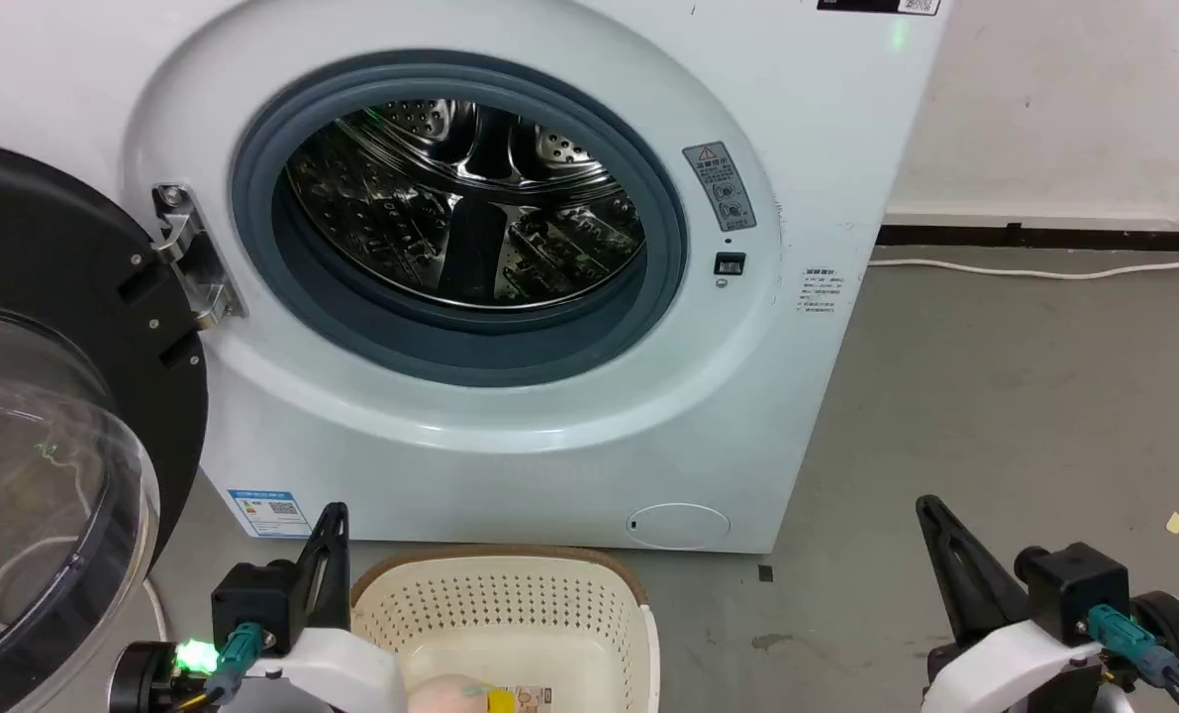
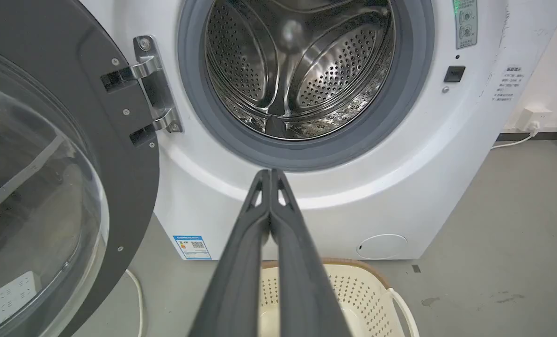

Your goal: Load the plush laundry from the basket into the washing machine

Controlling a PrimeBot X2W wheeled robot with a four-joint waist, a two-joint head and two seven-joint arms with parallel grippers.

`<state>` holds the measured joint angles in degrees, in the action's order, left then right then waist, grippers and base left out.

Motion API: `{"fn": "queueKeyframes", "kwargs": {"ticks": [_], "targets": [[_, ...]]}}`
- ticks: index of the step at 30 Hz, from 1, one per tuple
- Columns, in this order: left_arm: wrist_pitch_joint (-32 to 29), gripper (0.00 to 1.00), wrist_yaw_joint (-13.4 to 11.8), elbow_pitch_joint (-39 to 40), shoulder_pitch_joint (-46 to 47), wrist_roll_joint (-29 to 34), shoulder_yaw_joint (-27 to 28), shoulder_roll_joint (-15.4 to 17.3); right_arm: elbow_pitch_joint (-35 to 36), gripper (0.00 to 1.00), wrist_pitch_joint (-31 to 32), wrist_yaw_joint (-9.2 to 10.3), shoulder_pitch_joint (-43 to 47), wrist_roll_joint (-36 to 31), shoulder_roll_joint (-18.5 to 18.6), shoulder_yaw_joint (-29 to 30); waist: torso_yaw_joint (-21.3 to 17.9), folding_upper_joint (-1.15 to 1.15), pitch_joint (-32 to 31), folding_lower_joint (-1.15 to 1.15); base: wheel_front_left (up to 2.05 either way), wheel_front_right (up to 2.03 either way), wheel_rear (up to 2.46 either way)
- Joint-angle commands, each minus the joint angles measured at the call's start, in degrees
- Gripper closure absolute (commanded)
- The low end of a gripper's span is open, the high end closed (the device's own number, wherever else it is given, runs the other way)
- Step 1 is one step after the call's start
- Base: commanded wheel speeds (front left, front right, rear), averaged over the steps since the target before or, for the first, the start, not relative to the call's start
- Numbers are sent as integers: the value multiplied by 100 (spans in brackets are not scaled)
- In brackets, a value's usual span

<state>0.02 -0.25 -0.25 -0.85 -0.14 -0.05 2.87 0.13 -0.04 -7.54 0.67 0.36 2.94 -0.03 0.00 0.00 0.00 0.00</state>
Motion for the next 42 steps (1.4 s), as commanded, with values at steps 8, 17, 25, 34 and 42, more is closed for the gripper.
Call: {"fn": "queueKeyframes", "kwargs": {"ticks": [8, 17, 25, 34, 42], "targets": [[-2, 100, 25, 25, 85, 14, 5, 0, -13, 100, 4, 5, -67, -36, -6, 3, 0, 0, 0, 0, 0, 0, 0], [-2, 100, 25, 25, 85, 14, 5, 0, -13, 100, 4, 5, -67, -36, -6, 3, 0, 0, 0, 0, 0, 0, 0], [-2, 100, 25, 25, 85, 14, 5, 0, -13, 100, 4, 5, -67, -36, -6, 3, 0, 0, 0, 0, 0, 0, 0], [-2, 100, 25, 25, 85, 14, 5, 0, -13, 100, 4, 5, -67, -36, -6, 3, 0, 0, 0, 0, 0, 0, 0], [19, 0, -15, -3, -7, -2, -7, 0, 2, 0, -19, 0, 5, 26, 0, -9, -1, 0, 2, 0, 0, 0, 0]]}}
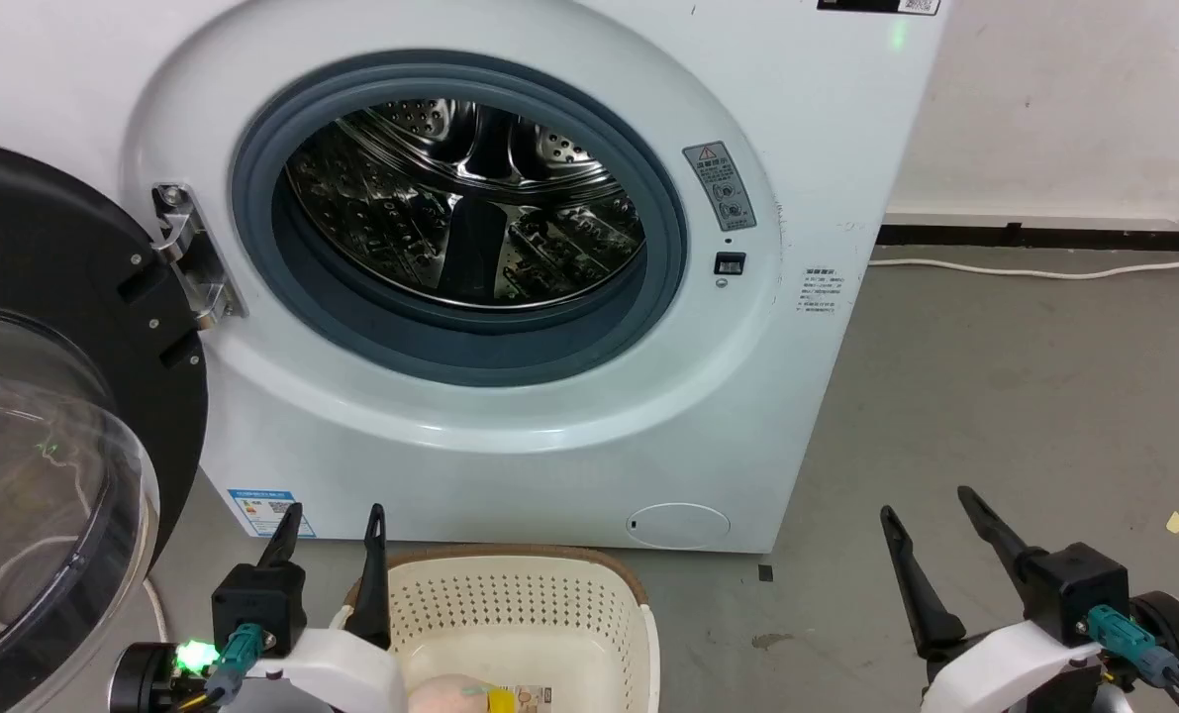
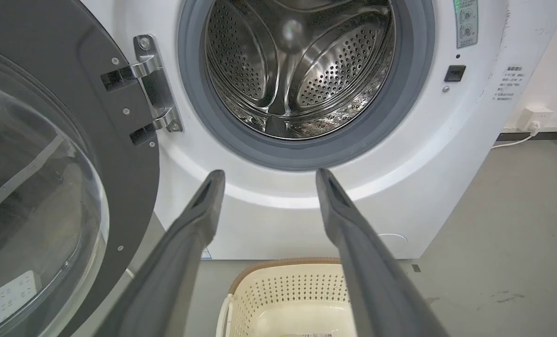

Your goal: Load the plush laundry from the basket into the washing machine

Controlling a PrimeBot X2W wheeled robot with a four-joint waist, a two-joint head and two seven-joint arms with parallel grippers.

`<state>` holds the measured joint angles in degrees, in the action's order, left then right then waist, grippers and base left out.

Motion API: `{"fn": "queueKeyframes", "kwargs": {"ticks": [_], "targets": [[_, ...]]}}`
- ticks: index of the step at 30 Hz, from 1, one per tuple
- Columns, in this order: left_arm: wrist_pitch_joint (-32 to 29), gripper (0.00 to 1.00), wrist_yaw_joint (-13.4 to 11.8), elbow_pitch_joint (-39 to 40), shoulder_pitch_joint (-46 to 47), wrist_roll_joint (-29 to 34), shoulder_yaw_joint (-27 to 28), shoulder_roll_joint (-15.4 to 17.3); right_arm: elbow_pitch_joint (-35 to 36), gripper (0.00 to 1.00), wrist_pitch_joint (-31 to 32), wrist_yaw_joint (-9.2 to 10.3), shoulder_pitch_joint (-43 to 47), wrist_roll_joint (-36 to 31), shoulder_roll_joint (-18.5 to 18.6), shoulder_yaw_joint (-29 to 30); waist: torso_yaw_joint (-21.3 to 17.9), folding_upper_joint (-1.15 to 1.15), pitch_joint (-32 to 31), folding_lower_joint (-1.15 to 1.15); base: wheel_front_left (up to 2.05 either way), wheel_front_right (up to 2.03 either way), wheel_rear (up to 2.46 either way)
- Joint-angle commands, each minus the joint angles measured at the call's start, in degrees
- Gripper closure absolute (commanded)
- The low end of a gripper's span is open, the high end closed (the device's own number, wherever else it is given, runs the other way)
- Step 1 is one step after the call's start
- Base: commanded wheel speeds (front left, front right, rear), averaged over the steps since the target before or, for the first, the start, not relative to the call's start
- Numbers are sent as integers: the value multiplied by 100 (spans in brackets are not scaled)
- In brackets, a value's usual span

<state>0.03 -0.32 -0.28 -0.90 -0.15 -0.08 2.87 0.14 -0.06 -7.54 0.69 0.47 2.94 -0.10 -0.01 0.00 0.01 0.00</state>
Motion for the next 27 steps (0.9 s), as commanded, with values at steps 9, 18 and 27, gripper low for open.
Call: {"fn": "queueKeyframes", "kwargs": {"ticks": [9, 18, 27], "targets": [[126, 0, -28, -121, 0, -33, -64, 3, 15, 0, -124, 0, -14, 101, -1, 15, -20, 0, 104, 0, 0, 0, 0], [183, 0, 17, -478, 155, -76, -125, 67, 90, 0, -232, 1, -106, 176, -1, 3, -84, 0, 396, 0, 0, 0, 0], [78, 0, 132, -1081, 485, -97, -246, 199, 170, 0, -340, 1, -228, 261, -1, -28, -187, 0, 785, 0, 0, 0, 0]]}}
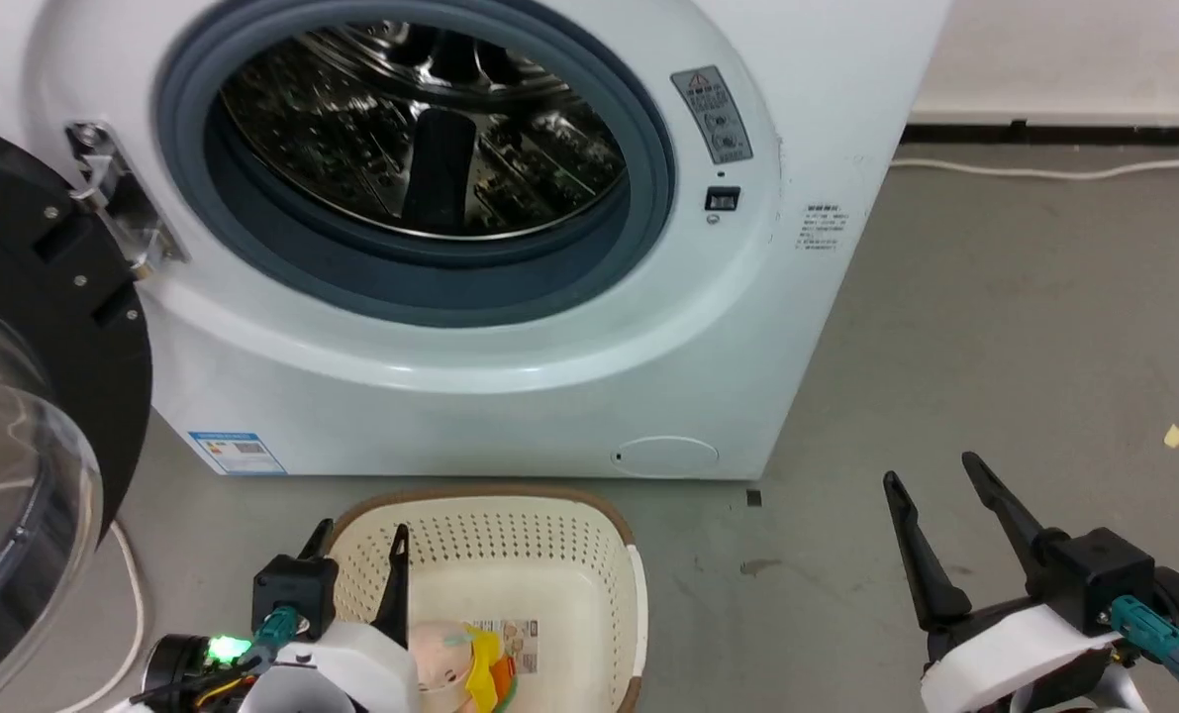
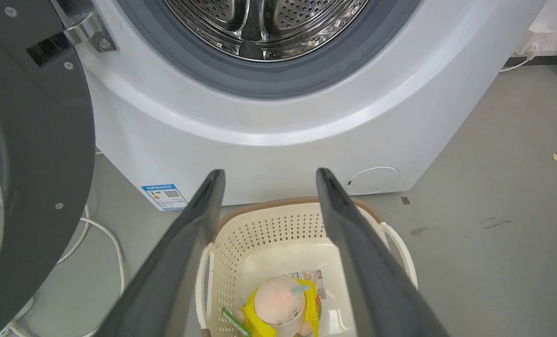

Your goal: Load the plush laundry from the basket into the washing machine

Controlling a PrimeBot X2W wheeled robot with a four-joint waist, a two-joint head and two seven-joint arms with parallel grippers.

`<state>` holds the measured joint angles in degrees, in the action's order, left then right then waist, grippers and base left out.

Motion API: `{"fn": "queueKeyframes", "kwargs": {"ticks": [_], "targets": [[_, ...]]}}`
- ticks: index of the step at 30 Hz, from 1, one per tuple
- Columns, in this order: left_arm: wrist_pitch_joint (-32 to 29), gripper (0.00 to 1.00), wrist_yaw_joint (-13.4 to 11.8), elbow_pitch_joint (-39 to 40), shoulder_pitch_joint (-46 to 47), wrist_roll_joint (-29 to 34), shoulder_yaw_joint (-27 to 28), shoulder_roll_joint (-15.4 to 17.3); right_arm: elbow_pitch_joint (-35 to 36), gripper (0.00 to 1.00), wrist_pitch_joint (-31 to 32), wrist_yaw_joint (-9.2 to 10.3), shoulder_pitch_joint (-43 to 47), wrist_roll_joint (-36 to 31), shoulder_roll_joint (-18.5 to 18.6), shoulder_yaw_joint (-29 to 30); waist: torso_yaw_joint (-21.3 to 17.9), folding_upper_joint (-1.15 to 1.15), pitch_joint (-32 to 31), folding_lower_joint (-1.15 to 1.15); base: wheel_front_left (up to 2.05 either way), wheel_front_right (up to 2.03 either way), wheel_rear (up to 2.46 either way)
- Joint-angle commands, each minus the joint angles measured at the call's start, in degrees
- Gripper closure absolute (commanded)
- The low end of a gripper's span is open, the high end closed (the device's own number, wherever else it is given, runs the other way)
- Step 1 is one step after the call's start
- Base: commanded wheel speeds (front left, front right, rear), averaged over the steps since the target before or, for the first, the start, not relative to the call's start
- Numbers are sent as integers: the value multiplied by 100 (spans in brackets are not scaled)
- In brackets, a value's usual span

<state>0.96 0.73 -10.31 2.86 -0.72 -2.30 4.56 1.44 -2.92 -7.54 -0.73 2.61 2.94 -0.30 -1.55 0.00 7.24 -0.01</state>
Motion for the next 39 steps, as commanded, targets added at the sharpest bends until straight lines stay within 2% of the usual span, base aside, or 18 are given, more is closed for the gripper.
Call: {"fn": "queueKeyframes", "kwargs": {"ticks": [1, 9, 26, 39], "targets": [[-27, 0, 38, -155, 151, -49, -34, 47, 47, 0, -66, 1, -100, 50, -1, -14, -48, 0, 106, 1, 0, 0, 0], [-150, 0, 128, -761, 476, -236, -193, 165, 91, 0, -162, 2, -203, 183, -2, -19, -183, 0, 484, 1, 0, 0, 0], [-526, 0, 241, -1891, 1289, -712, -1008, 735, 237, 0, -377, 2, -467, 466, -3, -44, -436, 0, 1430, 1, 0, 0, 0], [-841, 0, 300, -2837, 1915, -729, -1541, 1164, 350, 0, -532, 3, -626, 648, -3, -208, -580, 0, 2108, 1, 0, 0, 0]]}}
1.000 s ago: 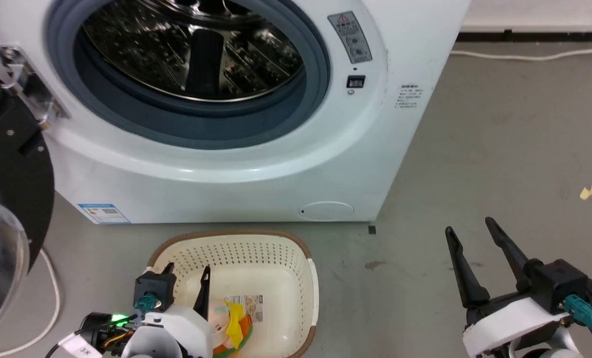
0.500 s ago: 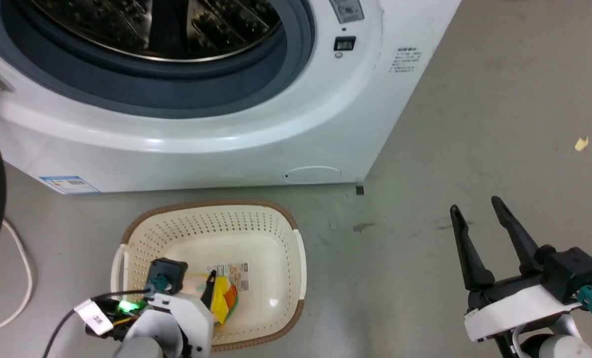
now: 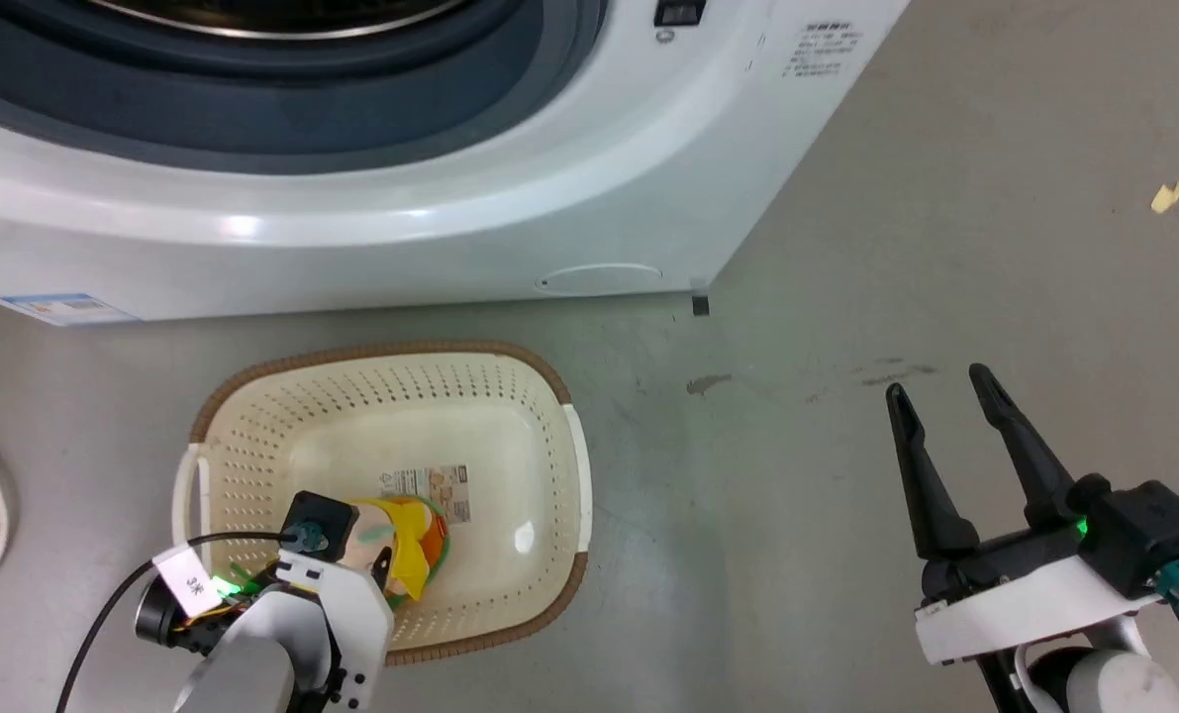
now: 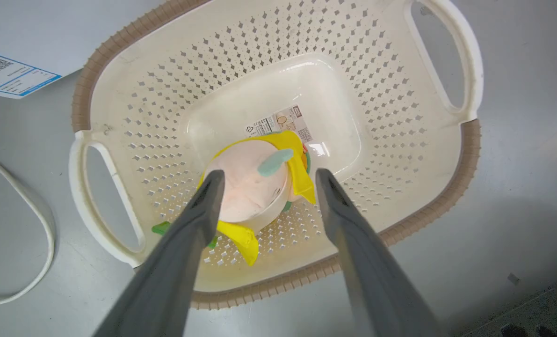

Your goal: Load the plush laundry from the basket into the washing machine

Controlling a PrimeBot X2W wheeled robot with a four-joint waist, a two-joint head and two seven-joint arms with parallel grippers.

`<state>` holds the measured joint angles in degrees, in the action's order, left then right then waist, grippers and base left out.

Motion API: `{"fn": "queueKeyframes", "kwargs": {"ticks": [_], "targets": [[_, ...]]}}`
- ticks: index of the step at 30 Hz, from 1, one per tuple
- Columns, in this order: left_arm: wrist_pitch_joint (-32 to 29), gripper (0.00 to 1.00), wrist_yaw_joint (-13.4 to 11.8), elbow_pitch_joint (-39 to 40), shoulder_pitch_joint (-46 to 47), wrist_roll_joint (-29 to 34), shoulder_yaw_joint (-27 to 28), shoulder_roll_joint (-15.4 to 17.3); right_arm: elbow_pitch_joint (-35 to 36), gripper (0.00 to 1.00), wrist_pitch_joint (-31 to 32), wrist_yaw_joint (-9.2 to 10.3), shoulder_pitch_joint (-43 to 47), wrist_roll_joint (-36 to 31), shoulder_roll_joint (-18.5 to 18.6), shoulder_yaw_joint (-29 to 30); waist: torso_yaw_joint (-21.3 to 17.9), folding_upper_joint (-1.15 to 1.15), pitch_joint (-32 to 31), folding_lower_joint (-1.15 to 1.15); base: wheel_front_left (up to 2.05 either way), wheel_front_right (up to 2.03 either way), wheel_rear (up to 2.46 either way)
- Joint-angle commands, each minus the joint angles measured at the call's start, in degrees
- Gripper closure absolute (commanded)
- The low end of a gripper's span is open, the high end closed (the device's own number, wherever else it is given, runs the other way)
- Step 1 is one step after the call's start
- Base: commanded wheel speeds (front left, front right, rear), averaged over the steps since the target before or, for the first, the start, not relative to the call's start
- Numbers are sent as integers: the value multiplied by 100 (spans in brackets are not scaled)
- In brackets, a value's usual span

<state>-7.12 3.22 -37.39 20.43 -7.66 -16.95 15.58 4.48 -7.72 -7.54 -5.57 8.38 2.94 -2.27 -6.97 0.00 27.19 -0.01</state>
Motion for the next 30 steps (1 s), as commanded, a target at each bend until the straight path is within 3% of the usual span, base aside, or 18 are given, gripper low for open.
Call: {"fn": "queueKeyframes", "kwargs": {"ticks": [1, 8, 14, 30], "targets": [[-33, 0, 51, -129, 159, -35, -76, 62, 47, 0, -52, 3, -141, 71, -3, -11, -37, 0, 114, 1, 0, 0, 0], [-105, 0, 60, -554, 528, -33, -369, 262, 123, 0, -136, 3, -240, 162, -4, -21, -125, 0, 511, 1, 0, 0, 0], [-62, 0, -156, -896, 917, 81, -677, 483, 165, 0, -208, 4, -324, 268, -4, -53, -205, 0, 842, 1, 0, 0, 0], [19, 0, 55, -1897, 1818, -201, -1174, 836, 280, 0, -399, 4, -563, 452, -5, -111, -365, 0, 1694, 1, 0, 0, 0]]}}
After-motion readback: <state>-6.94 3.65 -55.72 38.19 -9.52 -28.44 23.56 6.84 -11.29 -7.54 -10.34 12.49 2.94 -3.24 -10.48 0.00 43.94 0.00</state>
